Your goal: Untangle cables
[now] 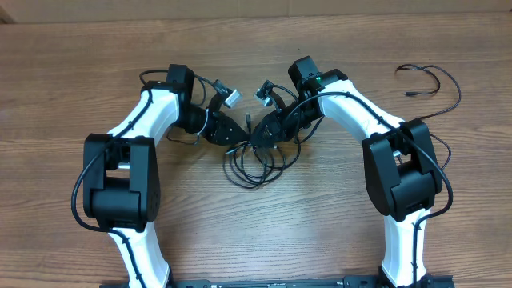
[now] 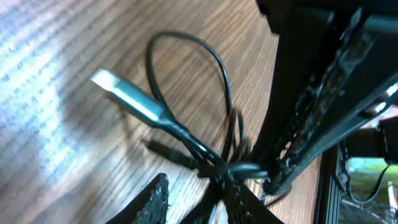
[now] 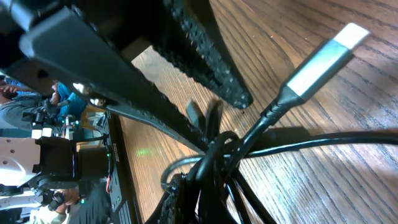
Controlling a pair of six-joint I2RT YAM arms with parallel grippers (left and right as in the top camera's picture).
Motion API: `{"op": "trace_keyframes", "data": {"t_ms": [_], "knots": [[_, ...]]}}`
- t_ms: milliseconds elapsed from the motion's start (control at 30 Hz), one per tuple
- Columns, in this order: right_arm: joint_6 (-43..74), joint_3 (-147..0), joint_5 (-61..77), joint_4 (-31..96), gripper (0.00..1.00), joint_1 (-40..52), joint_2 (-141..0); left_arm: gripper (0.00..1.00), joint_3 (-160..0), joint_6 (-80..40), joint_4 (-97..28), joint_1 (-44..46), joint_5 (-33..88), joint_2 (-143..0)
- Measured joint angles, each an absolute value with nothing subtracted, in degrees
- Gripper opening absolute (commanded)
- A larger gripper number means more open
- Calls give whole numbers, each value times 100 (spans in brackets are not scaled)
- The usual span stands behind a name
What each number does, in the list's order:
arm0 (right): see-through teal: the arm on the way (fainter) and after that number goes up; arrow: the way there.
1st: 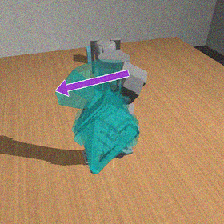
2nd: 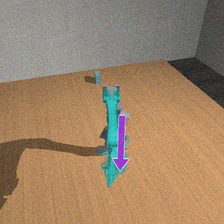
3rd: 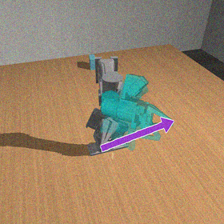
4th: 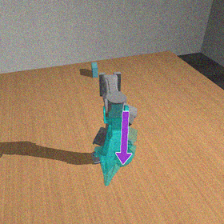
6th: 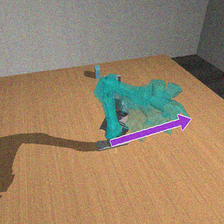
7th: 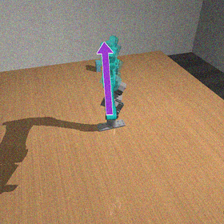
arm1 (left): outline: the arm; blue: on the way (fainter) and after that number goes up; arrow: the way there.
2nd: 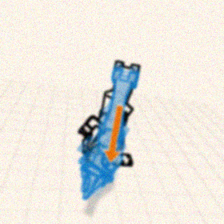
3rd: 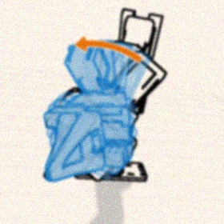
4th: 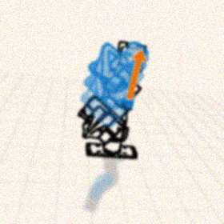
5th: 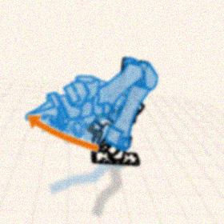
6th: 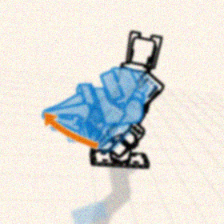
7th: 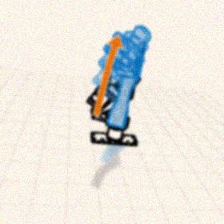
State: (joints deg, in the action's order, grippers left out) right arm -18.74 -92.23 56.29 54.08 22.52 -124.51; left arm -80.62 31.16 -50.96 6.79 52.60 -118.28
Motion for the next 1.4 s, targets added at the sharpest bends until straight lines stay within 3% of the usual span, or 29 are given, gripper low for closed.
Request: {"op": "trace_keyframes", "data": {"t_ms": [267,367,700,867,1033,1067,1133,1300,1400], "knots": [[-1981,-9223,5859,5349,4,2255,-12451,23,-8062,3122,-5177,829,4978,-11773],[-2001,-9223,5850,5330,4,2255,-12451,18,-8062,2504,-4941,827,4589,-11699],[-2043,-9223,6740,5468,4,2335,-12451,16,-7693,449,-4082,816,2045,-11673],[-2071,-9223,6860,5459,4,2335,-12451,19,-7631,163,-4322,766,1918,-11657],[-2086,-9223,6930,5468,4,2335,-12451,25,-7828,663,-5019,405,2775,-11668],[-2086,-9223,6973,5468,8,2335,-12451,27,-7920,873,-5116,285,3092,-11668],[-2069,-9223,7039,5446,31,2333,-12451,30,-8082,1227,-5207,47,3669,-11668],[-2080,-9225,6545,5247,47,2335,-12451,34,-8191,1520,-5212,-537,4311,-11668],[-2060,-9223,6176,5153,49,2355,-12451,32,-8191,1339,-5216,-779,4156,-11668]]}}
